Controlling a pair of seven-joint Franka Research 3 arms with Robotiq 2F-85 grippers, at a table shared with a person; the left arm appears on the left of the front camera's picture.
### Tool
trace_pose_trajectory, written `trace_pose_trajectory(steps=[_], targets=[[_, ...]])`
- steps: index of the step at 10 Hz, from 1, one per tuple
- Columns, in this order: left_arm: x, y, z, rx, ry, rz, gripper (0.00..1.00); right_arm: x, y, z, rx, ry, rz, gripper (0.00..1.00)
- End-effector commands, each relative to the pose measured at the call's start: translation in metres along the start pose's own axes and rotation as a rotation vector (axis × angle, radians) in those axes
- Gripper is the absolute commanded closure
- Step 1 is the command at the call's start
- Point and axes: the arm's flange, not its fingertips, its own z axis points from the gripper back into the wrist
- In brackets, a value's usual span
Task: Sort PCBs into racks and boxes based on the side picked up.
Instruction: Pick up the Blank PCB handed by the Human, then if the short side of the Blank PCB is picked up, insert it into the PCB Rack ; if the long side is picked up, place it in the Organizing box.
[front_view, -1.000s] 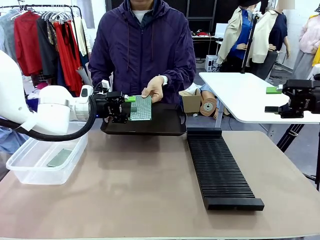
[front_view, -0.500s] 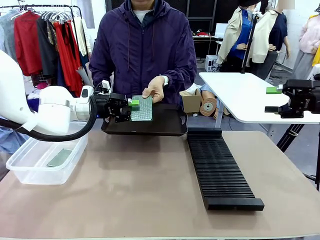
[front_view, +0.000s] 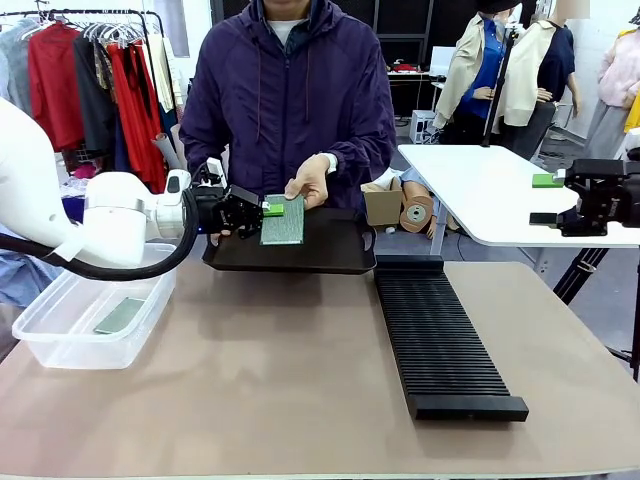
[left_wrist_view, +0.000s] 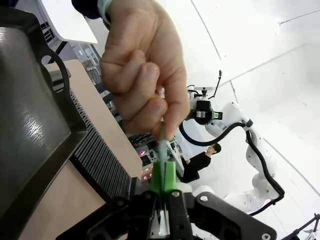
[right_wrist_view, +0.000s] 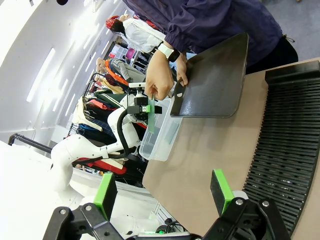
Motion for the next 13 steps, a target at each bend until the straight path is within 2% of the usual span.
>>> trace_pose_trajectory(steps=[1, 13], targets=[[0.0048, 0.0009, -0.0030, -0.027, -0.018, -0.012, 1.00, 0.0011, 0.0022, -0.0009, 0.003, -0.012, 0.006, 0.00], [0.0012, 0.0001, -0.0005, -0.004, 0.001, -0.002, 1.00, 0.0011, 0.0022, -0.0009, 0.003, -0.012, 0.006, 0.00]])
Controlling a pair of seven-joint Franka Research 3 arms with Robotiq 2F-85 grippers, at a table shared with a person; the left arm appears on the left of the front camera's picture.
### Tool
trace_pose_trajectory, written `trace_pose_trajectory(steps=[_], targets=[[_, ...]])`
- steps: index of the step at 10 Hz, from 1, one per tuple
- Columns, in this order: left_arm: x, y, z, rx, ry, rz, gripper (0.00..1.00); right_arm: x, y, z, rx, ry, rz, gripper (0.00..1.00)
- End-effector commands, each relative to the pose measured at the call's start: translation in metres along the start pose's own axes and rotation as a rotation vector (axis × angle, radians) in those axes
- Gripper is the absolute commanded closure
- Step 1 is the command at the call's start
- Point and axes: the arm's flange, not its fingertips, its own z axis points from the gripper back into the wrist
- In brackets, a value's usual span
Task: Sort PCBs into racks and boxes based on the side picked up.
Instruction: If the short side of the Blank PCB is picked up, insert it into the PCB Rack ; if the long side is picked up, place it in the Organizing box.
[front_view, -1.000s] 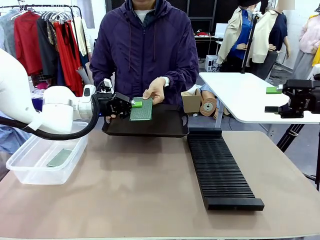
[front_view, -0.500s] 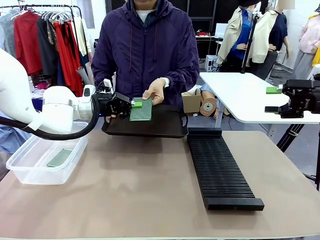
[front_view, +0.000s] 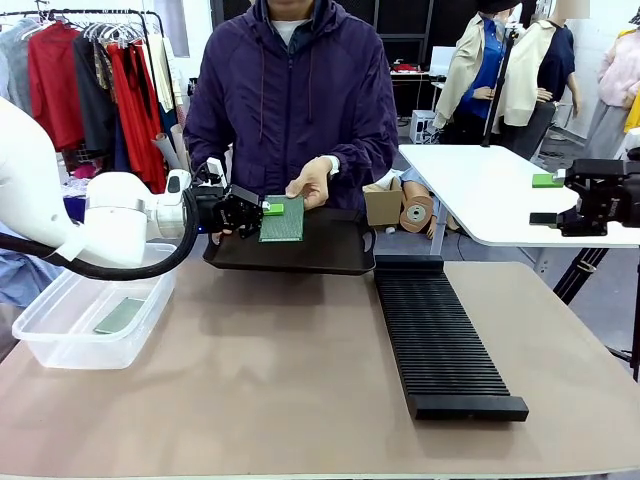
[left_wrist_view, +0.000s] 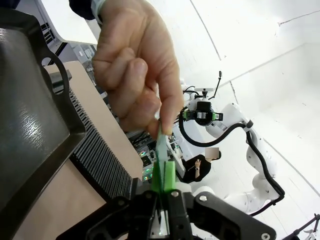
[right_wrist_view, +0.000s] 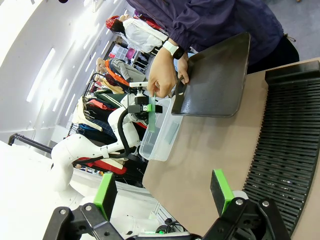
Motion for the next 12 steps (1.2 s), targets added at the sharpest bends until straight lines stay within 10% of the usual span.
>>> trace_pose_trajectory(steps=[1, 12], targets=[[-0.0004, -0.0026, -0.0015, -0.007, 0.004, -0.002, 1.00, 0.0011, 0.0022, -0.0009, 0.003, -0.012, 0.006, 0.00], [-0.0004, -0.0026, -0.0015, -0.007, 0.004, -0.002, 1.00, 0.0011, 0.0022, -0.0009, 0.003, -0.012, 0.006, 0.00]])
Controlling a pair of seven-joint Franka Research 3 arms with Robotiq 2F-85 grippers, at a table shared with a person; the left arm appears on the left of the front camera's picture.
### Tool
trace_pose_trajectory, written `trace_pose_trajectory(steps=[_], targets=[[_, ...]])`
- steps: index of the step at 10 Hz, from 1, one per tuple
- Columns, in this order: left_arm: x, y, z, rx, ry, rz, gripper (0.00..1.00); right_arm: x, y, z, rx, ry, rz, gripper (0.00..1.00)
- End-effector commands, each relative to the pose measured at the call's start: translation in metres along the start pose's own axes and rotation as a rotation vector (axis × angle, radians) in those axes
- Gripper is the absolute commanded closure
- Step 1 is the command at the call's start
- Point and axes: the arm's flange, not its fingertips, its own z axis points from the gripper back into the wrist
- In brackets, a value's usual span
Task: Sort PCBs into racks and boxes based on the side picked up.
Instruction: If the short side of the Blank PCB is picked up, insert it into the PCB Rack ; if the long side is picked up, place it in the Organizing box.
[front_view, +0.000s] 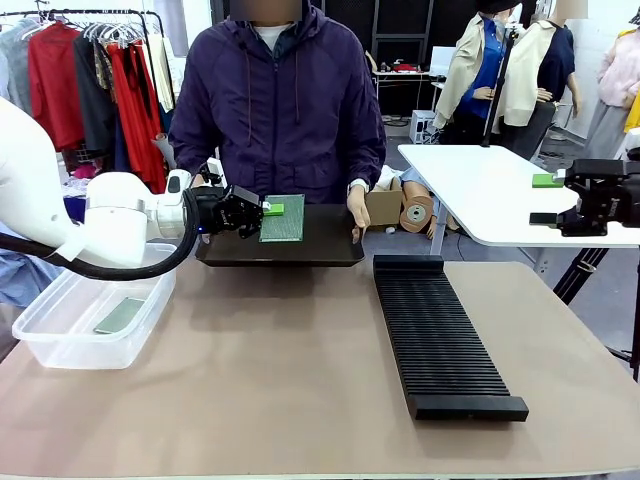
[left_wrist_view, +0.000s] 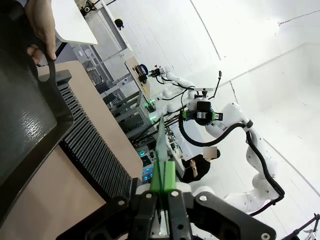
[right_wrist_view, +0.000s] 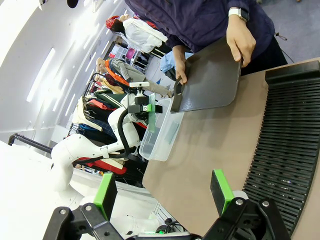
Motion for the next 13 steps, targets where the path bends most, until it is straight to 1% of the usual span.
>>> trace_pose_trajectory(steps=[1, 4, 6, 8, 10, 11, 12, 13], targets=[[0.000, -0.003, -0.001, -0.006, 0.003, -0.003, 1.00, 0.001, 0.002, -0.001, 0.003, -0.012, 0.006, 0.00], [0.000, 0.000, 0.000, 0.000, 0.000, 0.000, 1.00, 0.001, 0.002, -0.001, 0.003, -0.012, 0.006, 0.00], [0.003, -0.005, 0.012, 0.007, 0.015, 0.028, 1.00, 0.001, 0.002, -0.001, 0.003, -0.012, 0.006, 0.00], [0.010, -0.023, 0.035, 0.064, 0.016, 0.034, 1.00, 0.001, 0.002, -0.001, 0.003, -0.012, 0.006, 0.00], [0.013, -0.044, 0.054, 0.083, 0.037, 0.059, 1.00, 0.001, 0.002, -0.001, 0.003, -0.012, 0.006, 0.00], [0.016, -0.050, 0.063, 0.124, 0.069, 0.079, 1.00, 0.001, 0.002, -0.001, 0.003, -0.012, 0.006, 0.00], [0.019, -0.056, 0.075, 0.177, 0.122, 0.121, 1.00, 0.001, 0.002, -0.001, 0.003, -0.012, 0.006, 0.00], [0.025, -0.061, 0.087, 0.247, 0.134, 0.140, 1.00, 0.001, 0.002, -0.001, 0.003, -0.012, 0.006, 0.00]])
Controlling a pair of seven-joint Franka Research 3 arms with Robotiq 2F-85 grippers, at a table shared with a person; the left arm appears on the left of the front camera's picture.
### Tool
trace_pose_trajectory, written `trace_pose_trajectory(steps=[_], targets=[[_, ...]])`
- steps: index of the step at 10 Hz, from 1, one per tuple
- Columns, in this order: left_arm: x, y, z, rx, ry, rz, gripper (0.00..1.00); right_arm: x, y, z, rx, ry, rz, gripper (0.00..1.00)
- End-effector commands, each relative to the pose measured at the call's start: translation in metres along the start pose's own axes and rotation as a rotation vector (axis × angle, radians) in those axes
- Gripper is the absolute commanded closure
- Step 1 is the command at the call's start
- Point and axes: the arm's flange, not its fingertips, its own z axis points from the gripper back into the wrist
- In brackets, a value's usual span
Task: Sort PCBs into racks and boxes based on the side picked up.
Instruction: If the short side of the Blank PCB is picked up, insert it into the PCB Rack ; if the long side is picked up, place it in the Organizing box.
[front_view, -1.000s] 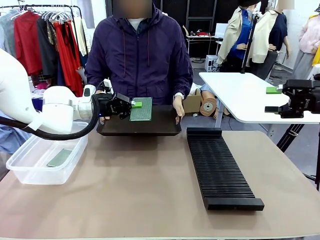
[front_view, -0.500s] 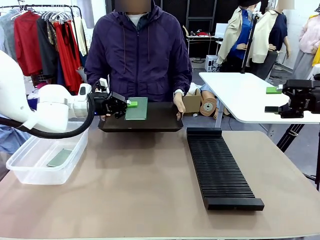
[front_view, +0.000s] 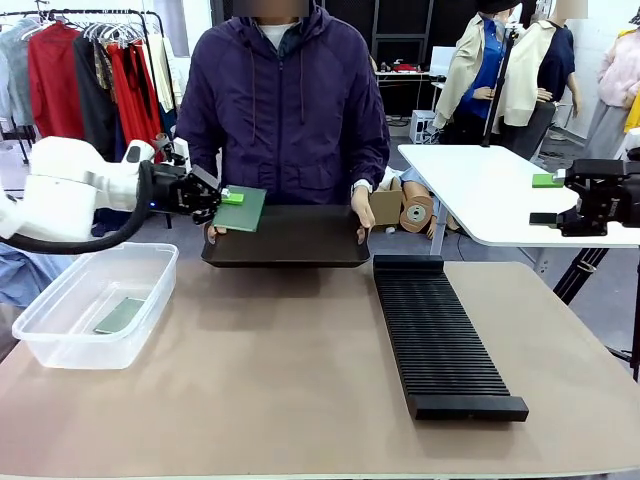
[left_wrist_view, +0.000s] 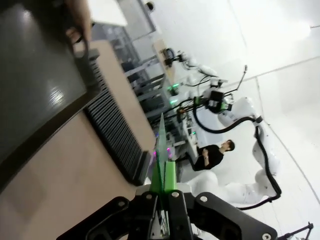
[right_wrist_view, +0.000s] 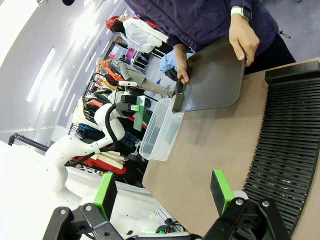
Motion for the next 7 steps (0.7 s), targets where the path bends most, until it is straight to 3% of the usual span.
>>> trace_pose_trajectory(steps=[1, 3, 7], targets=[[0.005, -0.012, 0.021, 0.122, 0.078, 0.053, 1.00, 0.001, 0.002, -0.001, 0.003, -0.012, 0.006, 0.00], [0.011, -0.026, 0.048, 0.256, 0.146, 0.069, 1.00, 0.001, 0.002, -0.001, 0.003, -0.012, 0.006, 0.00], [0.028, -0.041, 0.114, 0.487, 0.123, 0.077, 1.00, 0.001, 0.002, -0.001, 0.003, -0.012, 0.006, 0.00]])
